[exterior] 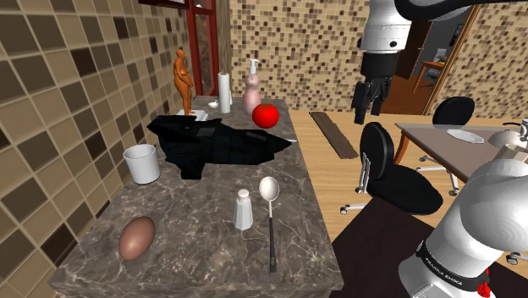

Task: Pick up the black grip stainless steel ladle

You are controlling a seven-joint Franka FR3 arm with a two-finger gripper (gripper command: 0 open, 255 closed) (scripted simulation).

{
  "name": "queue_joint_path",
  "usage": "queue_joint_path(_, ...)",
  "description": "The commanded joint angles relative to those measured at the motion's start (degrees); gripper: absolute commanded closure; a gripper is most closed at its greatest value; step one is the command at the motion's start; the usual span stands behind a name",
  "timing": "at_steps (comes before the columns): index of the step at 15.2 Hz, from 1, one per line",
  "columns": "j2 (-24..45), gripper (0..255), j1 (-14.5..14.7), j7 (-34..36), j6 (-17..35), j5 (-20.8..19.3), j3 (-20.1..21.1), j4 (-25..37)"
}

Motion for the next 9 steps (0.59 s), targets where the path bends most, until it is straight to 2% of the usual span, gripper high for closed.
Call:
queue_joint_path(1,0.0,0,0.0,0.0,0.0,0.0,0.0,0.0)
queue_joint_path(9,0.13,0,0.62,20.51,8.85,7.98,12.54,-7.11)
